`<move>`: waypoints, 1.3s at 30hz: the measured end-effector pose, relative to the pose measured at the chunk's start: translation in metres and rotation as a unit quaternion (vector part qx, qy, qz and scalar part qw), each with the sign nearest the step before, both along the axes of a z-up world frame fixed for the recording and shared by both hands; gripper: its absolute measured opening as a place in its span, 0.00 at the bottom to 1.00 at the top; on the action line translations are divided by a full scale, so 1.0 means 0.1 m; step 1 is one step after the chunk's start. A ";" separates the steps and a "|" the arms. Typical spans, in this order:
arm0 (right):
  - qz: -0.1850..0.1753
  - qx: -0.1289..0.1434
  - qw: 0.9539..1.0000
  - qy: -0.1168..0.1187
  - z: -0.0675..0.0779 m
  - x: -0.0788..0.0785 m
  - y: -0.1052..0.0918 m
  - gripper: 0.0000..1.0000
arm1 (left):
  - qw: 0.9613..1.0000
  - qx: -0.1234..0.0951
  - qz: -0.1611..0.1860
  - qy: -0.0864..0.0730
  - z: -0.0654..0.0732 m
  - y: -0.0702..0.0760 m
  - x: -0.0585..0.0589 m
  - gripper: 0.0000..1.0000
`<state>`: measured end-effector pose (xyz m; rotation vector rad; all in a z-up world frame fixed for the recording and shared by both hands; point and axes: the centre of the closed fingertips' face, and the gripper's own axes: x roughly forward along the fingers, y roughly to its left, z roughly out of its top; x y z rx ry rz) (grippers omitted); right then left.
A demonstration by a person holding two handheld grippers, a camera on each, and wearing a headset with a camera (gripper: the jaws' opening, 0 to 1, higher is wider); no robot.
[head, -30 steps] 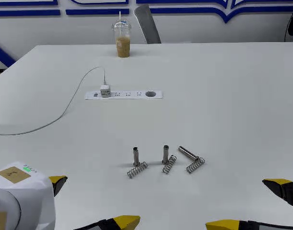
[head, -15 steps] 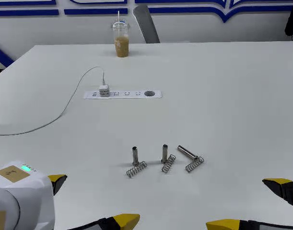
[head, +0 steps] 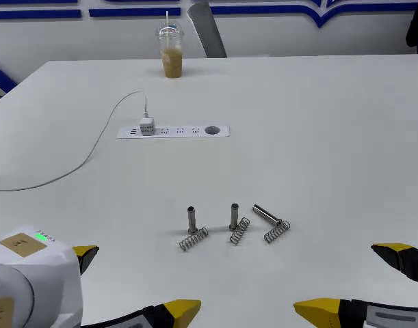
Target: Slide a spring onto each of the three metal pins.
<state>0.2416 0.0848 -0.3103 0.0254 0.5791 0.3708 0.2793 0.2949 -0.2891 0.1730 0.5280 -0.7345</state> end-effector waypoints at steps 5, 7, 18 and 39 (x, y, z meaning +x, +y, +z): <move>-0.004 -0.002 1.000 -0.002 0.00 0.10 -0.03 0.92 | 1.000 0.001 -0.002 0.000 -0.01 -0.02 0.01 0.90; -0.007 0.002 1.000 -0.004 0.02 0.15 -0.03 0.91 | 1.000 0.002 -0.002 0.001 -0.02 -0.02 0.01 0.89; 0.001 -0.007 1.000 -0.015 0.05 0.40 0.02 0.85 | 1.000 -0.002 -0.002 0.004 -0.05 -0.05 0.04 0.88; 0.018 -0.011 1.000 -0.022 -0.09 0.90 0.00 0.66 | 1.000 -0.002 -0.003 -0.001 -0.11 -0.07 0.08 0.84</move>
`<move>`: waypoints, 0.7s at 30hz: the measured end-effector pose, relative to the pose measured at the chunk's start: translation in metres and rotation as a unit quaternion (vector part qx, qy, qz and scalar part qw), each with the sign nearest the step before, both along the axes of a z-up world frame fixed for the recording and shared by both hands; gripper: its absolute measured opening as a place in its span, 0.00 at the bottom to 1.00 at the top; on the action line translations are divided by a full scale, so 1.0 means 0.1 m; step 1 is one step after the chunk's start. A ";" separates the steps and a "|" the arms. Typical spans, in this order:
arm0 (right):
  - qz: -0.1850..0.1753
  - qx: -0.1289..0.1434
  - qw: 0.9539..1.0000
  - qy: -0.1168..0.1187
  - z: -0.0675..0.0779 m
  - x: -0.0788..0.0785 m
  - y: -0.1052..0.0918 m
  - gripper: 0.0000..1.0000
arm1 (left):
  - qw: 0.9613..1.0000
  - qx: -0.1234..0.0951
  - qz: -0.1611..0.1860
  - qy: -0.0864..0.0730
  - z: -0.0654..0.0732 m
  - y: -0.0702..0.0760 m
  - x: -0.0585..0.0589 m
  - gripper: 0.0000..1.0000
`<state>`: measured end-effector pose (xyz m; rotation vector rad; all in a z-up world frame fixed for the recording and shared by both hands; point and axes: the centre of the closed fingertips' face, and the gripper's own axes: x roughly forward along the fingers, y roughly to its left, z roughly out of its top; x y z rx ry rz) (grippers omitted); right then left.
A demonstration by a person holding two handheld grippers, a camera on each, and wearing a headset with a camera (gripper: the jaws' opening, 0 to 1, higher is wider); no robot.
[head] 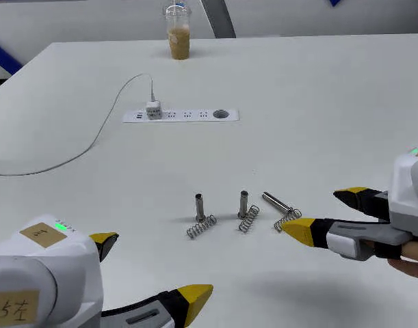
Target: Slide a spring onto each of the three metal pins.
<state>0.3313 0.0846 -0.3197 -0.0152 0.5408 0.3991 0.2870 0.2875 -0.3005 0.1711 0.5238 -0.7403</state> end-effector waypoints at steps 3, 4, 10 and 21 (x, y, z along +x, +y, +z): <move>0.002 0.000 1.000 0.001 -0.04 0.07 -0.01 0.64 | 1.000 0.001 0.000 -0.001 -0.02 0.00 0.01 0.83; 0.003 0.000 1.000 0.002 -0.05 0.09 -0.01 0.64 | 1.000 0.002 -0.001 -0.001 -0.02 -0.01 0.01 0.83; 0.014 -0.007 1.000 0.003 -0.10 0.22 0.02 0.60 | 1.000 0.001 -0.003 -0.004 -0.03 -0.03 0.01 0.83; 0.021 -0.006 1.000 0.009 -0.23 0.44 0.08 0.51 | 1.000 0.003 -0.009 -0.009 -0.08 -0.06 0.02 0.82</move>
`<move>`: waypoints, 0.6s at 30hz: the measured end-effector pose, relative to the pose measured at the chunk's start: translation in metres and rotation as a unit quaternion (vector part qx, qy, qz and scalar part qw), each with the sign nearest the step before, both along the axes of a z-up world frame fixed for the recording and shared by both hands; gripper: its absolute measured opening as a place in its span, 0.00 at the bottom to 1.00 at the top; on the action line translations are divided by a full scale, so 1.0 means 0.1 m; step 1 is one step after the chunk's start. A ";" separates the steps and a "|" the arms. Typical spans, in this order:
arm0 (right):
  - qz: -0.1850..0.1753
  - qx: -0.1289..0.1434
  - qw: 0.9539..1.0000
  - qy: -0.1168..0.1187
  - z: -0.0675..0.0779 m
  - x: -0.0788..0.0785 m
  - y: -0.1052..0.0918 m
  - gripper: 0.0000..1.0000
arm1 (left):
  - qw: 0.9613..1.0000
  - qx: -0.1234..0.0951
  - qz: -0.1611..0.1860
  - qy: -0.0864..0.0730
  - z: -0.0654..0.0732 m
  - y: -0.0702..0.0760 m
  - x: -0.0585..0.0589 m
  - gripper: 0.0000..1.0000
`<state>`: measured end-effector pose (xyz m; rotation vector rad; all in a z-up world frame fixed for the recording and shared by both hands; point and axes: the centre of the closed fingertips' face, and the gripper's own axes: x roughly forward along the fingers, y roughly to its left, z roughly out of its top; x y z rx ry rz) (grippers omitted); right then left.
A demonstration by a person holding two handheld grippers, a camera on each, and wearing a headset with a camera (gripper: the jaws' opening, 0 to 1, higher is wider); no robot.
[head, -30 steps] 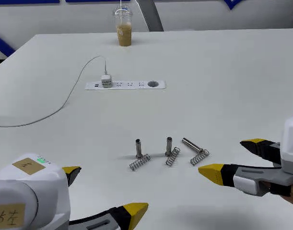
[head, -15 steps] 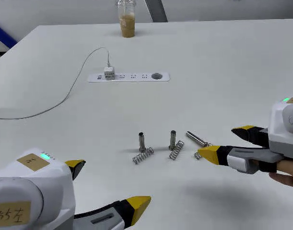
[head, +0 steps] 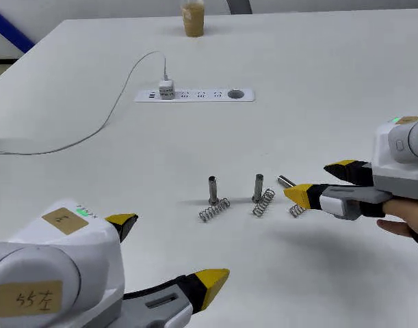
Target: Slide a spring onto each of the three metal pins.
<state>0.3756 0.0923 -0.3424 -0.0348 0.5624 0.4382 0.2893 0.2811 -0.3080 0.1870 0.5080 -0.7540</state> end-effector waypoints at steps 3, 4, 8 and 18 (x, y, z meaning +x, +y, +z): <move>-0.003 0.004 1.000 0.000 -0.03 0.06 0.00 0.47 | 1.000 -0.001 -0.001 0.001 -0.02 0.00 0.00 0.81; -0.006 0.006 1.000 0.003 -0.05 0.08 -0.01 0.46 | 1.000 -0.001 0.000 0.003 -0.02 0.00 0.00 0.81; -0.011 0.008 1.000 0.007 -0.11 0.15 -0.01 0.41 | 1.000 -0.001 -0.001 0.003 -0.04 -0.01 0.00 0.81; -0.013 -0.001 1.000 0.003 -0.26 0.31 0.01 0.30 | 1.000 -0.005 0.000 0.004 -0.06 -0.03 0.02 0.79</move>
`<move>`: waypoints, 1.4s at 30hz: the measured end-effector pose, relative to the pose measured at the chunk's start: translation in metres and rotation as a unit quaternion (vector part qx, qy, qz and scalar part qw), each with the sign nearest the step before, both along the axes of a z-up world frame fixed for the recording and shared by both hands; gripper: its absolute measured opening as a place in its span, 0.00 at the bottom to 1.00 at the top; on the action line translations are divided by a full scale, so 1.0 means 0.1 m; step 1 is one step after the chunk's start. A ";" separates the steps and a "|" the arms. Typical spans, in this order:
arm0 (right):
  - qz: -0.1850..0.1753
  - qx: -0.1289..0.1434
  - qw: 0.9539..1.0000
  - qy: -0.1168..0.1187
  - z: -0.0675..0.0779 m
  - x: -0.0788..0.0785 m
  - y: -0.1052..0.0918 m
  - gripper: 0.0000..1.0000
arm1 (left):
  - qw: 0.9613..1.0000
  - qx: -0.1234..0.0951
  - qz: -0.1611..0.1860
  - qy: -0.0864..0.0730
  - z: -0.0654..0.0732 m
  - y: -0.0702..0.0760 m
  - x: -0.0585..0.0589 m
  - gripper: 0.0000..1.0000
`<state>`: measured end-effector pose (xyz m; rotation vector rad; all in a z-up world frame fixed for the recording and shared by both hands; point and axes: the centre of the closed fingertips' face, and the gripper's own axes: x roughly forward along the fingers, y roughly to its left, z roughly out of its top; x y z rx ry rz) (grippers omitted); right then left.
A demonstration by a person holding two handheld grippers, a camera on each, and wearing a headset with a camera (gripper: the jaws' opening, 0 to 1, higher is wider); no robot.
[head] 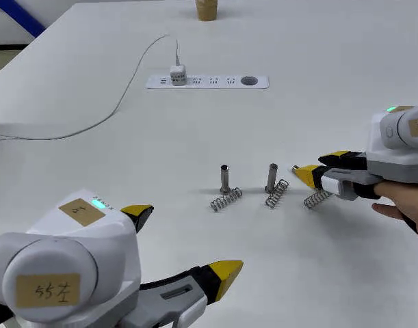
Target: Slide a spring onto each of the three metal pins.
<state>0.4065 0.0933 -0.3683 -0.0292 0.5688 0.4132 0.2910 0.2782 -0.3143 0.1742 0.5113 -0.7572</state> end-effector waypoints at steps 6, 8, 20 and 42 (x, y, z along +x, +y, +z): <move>-0.002 -0.002 1.000 0.005 -0.11 0.06 0.01 0.26 | 1.000 0.011 -0.009 -0.005 -0.04 0.00 -0.01 0.79; -0.001 -0.003 1.000 0.008 -0.14 0.06 0.02 0.24 | 1.000 0.013 -0.011 -0.005 -0.05 0.00 -0.01 0.79; 0.007 -0.012 1.000 0.004 -0.25 0.16 0.06 0.15 | 1.000 0.011 -0.014 -0.004 -0.07 -0.03 0.00 0.78; 0.003 0.004 1.000 0.020 -0.26 0.20 0.10 0.09 | 1.000 0.012 -0.015 0.002 -0.10 -0.02 -0.02 0.77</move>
